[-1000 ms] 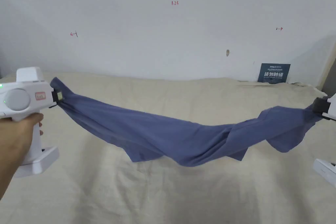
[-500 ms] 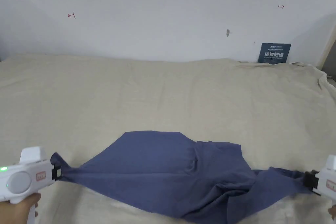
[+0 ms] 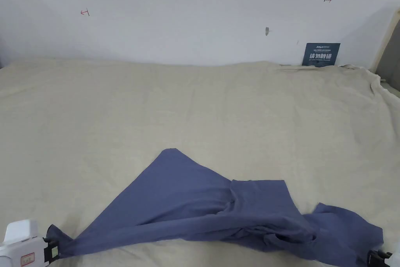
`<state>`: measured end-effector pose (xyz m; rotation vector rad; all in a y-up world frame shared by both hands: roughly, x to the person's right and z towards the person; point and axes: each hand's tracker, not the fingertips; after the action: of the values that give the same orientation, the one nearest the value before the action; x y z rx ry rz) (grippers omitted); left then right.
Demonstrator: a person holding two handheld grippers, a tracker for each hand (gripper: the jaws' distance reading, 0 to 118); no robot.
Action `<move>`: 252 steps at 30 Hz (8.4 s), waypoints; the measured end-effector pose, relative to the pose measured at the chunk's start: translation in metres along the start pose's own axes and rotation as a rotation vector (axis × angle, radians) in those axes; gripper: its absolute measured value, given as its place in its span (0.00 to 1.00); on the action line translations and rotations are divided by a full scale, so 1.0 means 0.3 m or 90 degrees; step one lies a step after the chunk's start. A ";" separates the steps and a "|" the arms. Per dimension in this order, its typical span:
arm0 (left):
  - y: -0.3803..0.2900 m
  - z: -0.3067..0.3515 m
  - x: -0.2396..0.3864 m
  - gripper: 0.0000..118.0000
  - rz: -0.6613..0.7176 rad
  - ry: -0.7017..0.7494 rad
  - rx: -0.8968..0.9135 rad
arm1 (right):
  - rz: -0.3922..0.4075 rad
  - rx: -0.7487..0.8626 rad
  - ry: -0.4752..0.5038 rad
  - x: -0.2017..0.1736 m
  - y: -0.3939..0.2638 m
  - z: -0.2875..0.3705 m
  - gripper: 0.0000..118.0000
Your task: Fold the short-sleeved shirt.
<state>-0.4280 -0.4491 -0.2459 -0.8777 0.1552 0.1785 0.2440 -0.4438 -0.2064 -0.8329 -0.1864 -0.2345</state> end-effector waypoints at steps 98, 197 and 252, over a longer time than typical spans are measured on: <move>0.344 0.113 0.447 0.05 -0.113 -0.137 0.152 | 0.131 0.286 0.014 -0.316 0.215 0.297 0.01; 0.700 0.401 0.342 0.00 -0.047 -0.140 0.266 | 0.130 0.396 0.127 -0.424 0.960 0.448 0.01; 0.418 0.040 0.249 0.00 -0.114 -0.094 0.139 | 0.114 0.319 0.154 -0.322 0.546 0.197 0.01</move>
<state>-0.3817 -0.3546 -0.3477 -0.6550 -0.0413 0.0562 0.1926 -0.2805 -0.3081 -0.3160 0.0588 -0.1097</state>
